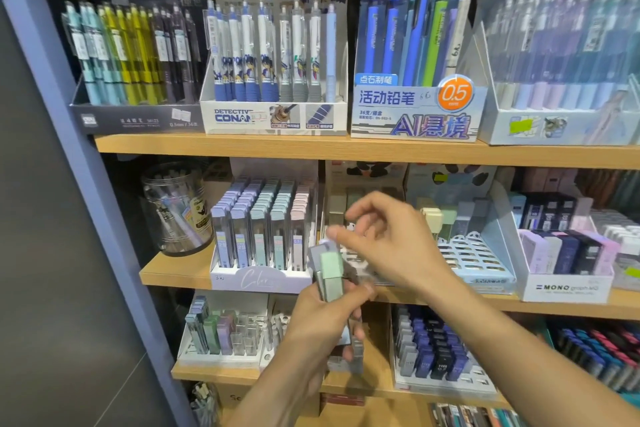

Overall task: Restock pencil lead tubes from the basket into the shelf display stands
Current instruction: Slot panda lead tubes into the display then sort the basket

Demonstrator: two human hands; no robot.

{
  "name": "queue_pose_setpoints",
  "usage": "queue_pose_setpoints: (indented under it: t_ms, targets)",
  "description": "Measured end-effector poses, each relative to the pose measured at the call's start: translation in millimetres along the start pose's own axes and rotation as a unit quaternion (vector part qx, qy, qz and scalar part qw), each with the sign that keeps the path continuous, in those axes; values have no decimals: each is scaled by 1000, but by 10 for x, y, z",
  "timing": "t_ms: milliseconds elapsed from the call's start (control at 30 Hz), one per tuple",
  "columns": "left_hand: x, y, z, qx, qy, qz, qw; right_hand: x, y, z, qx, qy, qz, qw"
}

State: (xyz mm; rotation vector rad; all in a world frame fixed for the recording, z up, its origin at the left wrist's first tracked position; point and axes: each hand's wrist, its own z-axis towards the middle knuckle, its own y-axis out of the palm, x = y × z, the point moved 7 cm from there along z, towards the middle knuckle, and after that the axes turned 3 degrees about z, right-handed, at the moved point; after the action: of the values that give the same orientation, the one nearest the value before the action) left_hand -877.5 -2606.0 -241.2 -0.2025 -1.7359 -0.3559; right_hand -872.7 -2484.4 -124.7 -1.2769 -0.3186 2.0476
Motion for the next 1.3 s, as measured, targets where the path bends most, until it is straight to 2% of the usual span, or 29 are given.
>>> queue_pose_setpoints:
  t_ms: [67, 133, 300, 433, 567, 700, 833, 1000, 1300]
  targets:
    - [-3, 16, 6, 3, 8, 18, 1000, 77, 132, -198, -75, 73, 40, 994]
    - [-12, 41, -7, -3, 13, 28, 1000, 198, 179, -279, -95, 119, 77, 985]
    - [18, 91, -42, -22, 22, 0, 1000, 387, 100, -296, -84, 193, 233, 949]
    - [54, 81, -46, -16, 14, -43, 999, 499, -10, -245, -53, 196, 301, 932]
    - [71, 62, -53, -9, 9, -33, 999, 577, -152, -164, 2, 189, 343, 920]
    - [-23, 26, -5, 9, -8, -32, 999, 615, -362, 45, 103, 135, 272, 947]
    - [-58, 58, 15, -4, -21, -33, 999, 477, -387, 220, 147, 47, 88, 984]
    - [-72, 36, 22, -23, -45, -48, 998, 322, -256, 333, 131, -42, -44, 990]
    - [-22, 30, -15, -53, -42, -64, 996, 305, -106, 421, 79, -60, -48, 994]
